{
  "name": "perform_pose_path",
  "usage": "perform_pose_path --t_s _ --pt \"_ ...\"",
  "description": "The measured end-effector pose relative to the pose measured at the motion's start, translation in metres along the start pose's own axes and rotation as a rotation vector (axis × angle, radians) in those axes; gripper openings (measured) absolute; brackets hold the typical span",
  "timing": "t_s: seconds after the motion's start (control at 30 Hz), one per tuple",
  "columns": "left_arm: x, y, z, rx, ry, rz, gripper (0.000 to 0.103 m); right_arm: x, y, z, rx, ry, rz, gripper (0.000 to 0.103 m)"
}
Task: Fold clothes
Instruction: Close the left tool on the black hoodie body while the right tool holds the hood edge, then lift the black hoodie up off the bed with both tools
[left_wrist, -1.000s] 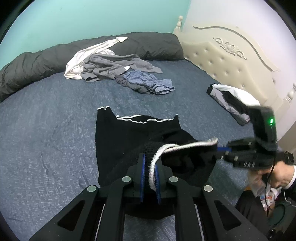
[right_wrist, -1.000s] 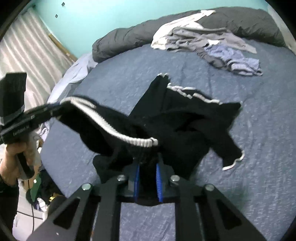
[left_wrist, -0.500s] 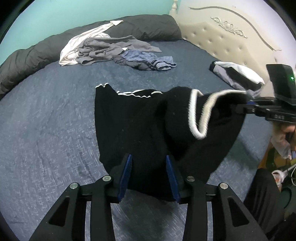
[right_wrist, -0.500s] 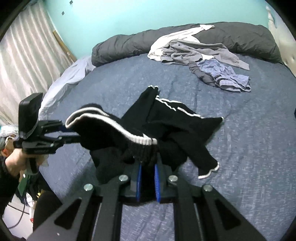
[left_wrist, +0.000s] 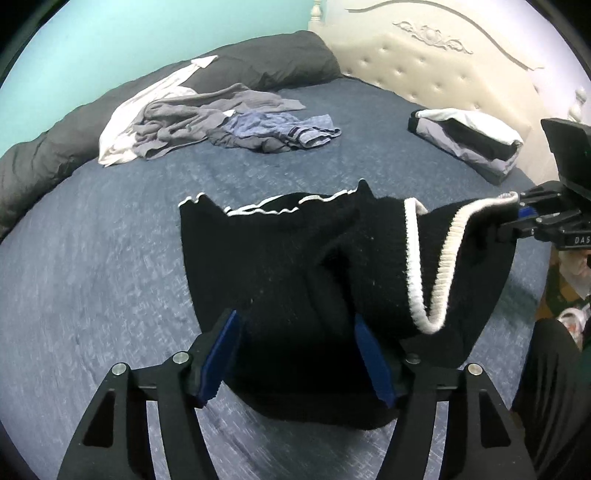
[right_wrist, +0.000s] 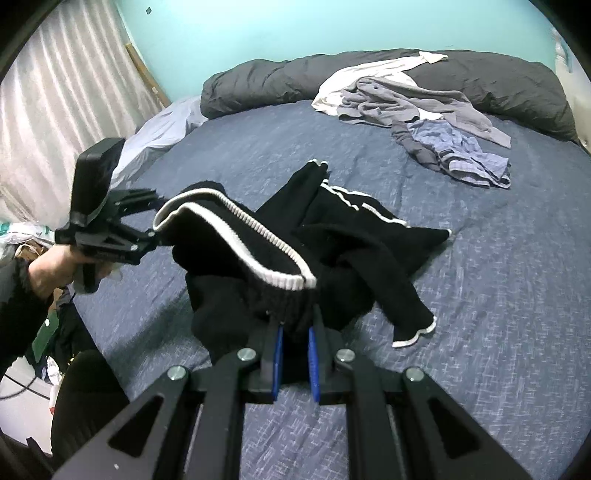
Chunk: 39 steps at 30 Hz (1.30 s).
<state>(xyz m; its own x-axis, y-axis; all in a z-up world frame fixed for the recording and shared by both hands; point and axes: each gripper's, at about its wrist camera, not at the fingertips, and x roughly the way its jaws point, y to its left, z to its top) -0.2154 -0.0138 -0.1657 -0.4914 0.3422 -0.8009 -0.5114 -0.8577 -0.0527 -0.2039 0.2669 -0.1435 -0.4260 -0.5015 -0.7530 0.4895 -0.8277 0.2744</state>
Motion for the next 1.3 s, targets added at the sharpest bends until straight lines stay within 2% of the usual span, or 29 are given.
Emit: perform_pose_path --t_s 0.13,0.23,0.27,0.33,0.43,0.6,0.8,1.0,1.1,1.3 --pt "0.021 0.0 0.005 0.012 0.039 -0.061 0.073 0.001 -0.001 -0.002 0.0 0.006 0.006 0.011" --pt "0.016 -0.001 0.005 0.012 0.028 -0.062 0.07 0.001 -0.002 -0.002 -0.004 0.009 0.007 0.011" --pt "0.014 -0.002 0.006 0.012 0.025 -0.063 0.064 0.001 -0.001 -0.002 -0.005 0.011 0.006 0.011" --pt "0.011 -0.003 0.006 0.011 0.018 -0.063 0.024 0.002 -0.002 -0.003 -0.005 0.014 0.001 0.011" --pt "0.005 -0.004 0.006 0.011 0.008 -0.064 0.015 0.002 -0.004 -0.001 0.003 0.011 -0.007 0.011" --pt "-0.004 -0.007 0.007 0.009 -0.011 -0.065 0.008 -0.006 -0.002 0.008 0.022 -0.022 -0.028 0.011" --pt "-0.064 0.0 0.025 -0.067 -0.12 -0.022 0.006 -0.053 0.021 0.042 -0.028 -0.132 -0.059 0.01" --pt "-0.145 -0.006 0.058 -0.093 -0.254 0.013 0.006 -0.126 0.053 0.093 -0.102 -0.254 -0.12 0.009" --pt "-0.192 -0.014 0.082 -0.08 -0.313 0.054 0.006 -0.175 0.069 0.124 -0.129 -0.337 -0.156 0.008" --pt "-0.287 -0.033 0.124 -0.079 -0.46 0.077 0.006 -0.287 0.107 0.185 -0.208 -0.512 -0.243 0.008"
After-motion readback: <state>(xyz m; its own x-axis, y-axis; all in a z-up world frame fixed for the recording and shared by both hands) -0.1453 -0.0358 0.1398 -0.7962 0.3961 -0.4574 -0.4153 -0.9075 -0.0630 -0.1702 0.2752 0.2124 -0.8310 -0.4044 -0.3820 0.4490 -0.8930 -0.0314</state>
